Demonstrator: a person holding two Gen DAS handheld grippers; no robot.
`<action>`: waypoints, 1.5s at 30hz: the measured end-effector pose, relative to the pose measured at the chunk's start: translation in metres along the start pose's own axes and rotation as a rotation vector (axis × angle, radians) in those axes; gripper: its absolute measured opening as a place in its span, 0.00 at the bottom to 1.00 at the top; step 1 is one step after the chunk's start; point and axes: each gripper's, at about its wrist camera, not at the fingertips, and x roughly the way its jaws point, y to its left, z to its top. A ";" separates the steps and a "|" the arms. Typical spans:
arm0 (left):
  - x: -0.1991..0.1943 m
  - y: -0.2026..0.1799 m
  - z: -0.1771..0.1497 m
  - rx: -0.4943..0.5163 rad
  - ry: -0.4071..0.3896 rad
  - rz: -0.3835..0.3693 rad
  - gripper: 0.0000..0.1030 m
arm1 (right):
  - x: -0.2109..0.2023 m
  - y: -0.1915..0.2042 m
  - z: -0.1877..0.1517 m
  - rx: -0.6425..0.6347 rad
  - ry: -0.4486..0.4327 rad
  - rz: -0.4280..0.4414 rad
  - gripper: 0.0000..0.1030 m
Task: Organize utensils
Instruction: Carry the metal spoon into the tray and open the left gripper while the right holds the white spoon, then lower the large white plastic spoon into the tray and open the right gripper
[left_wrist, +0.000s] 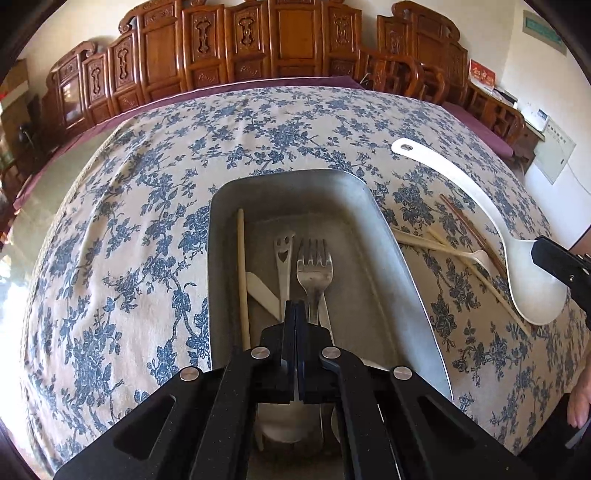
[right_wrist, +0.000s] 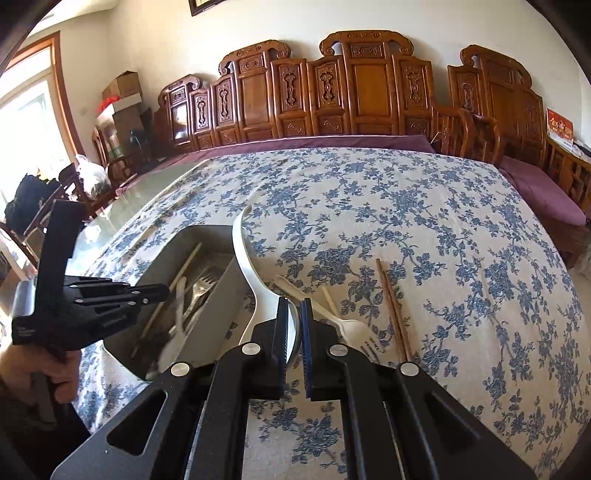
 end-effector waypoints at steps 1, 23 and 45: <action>-0.001 0.000 0.000 -0.001 -0.003 -0.001 0.00 | -0.001 0.003 -0.001 0.002 0.000 0.003 0.08; -0.034 0.034 -0.003 -0.042 -0.085 0.000 0.00 | 0.051 0.073 0.011 0.109 0.081 0.050 0.08; -0.044 0.031 -0.002 -0.041 -0.114 -0.029 0.00 | 0.021 0.038 0.013 0.007 0.054 0.045 0.12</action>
